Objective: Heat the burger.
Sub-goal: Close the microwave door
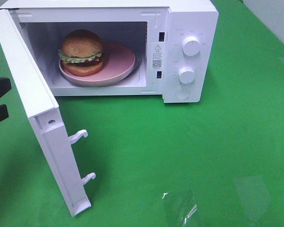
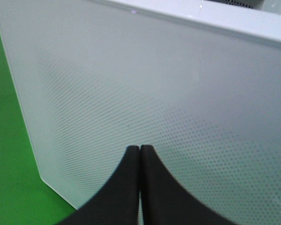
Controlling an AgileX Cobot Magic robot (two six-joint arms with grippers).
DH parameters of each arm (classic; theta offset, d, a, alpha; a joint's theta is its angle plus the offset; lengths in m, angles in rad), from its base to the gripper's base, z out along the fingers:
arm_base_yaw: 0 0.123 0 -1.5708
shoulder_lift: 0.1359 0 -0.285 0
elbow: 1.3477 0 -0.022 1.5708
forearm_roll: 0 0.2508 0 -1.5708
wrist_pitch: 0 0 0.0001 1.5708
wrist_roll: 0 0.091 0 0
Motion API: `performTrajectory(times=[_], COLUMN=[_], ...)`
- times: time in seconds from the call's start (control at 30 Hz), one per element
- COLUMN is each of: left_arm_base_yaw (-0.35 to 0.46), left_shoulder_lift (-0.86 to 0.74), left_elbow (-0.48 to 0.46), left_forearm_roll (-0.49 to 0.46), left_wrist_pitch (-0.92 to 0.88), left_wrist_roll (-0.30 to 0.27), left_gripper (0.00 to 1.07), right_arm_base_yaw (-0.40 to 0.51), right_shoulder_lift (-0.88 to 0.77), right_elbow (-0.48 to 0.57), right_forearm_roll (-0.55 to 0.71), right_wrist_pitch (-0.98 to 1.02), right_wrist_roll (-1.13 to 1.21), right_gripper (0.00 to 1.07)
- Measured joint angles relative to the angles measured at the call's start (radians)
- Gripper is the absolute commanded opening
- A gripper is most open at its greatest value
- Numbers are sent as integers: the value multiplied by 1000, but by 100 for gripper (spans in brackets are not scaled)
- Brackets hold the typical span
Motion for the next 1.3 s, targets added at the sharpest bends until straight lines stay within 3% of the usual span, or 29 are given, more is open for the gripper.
performTrajectory(times=[0.2, 0.27, 0.6, 1.07, 1.13, 1.3], left_arm_base_yaw=[-88, -152, -241, -389, -424, -457], left_shoulder_lift=[45, 80, 142, 254, 293, 323], left_elbow=[-1, -4, -58, -229, -273, -323], left_forearm_roll=[-112, -164, -226, -359, -427, -473], left_wrist_pitch=[0, 0, -4, 27, 30, 53], left_wrist_roll=[60, 88, 97, 132, 149, 183], left_gripper=[0, 0, 0, 0, 0, 0], right_arm_base_yaw=[0, 0, 0, 0, 0, 0], right_shoulder_lift=[0, 0, 0, 0, 0, 0], right_elbow=[0, 0, 0, 0, 0, 0], right_forearm_roll=[0, 0, 0, 0, 0, 0], right_wrist_pitch=[0, 0, 0, 0, 0, 0], right_wrist_roll=[0, 0, 0, 0, 0, 0], right_gripper=[73, 73, 73, 73, 73, 73])
